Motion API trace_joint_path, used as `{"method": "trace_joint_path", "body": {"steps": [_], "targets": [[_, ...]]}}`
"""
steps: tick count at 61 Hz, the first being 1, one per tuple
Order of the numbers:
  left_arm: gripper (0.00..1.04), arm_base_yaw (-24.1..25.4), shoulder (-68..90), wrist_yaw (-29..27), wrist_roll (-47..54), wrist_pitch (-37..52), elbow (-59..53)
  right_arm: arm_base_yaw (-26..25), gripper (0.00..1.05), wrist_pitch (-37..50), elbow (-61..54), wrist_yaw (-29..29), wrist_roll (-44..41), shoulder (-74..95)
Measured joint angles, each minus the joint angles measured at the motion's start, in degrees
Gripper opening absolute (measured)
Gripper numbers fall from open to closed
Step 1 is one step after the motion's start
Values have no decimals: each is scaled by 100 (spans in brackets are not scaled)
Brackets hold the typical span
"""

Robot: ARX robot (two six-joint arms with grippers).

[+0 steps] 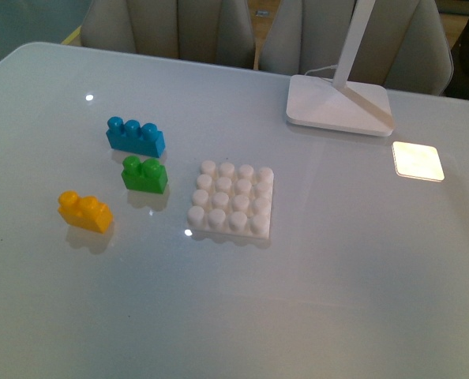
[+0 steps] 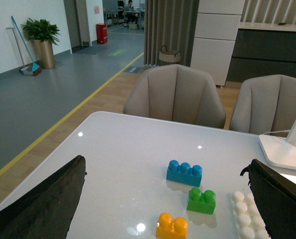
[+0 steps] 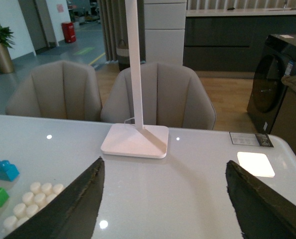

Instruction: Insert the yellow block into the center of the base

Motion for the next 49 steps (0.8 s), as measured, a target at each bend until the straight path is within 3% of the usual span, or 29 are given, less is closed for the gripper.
{"method": "trace_joint_path", "body": {"steps": [8, 32, 35, 39, 49], "targets": [[97, 0, 0, 0, -2, 0, 0, 0, 97, 0, 0, 2, 0, 0], [97, 0, 0, 0, 0, 0, 0, 0, 96, 0, 0, 0, 0, 0], [97, 149, 313, 741, -350, -584, 210, 0, 96, 0, 0, 9, 0, 0], [97, 149, 1073, 1311, -780, -793, 400, 2, 96, 0, 0, -9, 0, -2], [97, -243, 3407, 1191, -1416, 1001, 396, 2, 96, 0, 0, -4, 0, -7]]}}
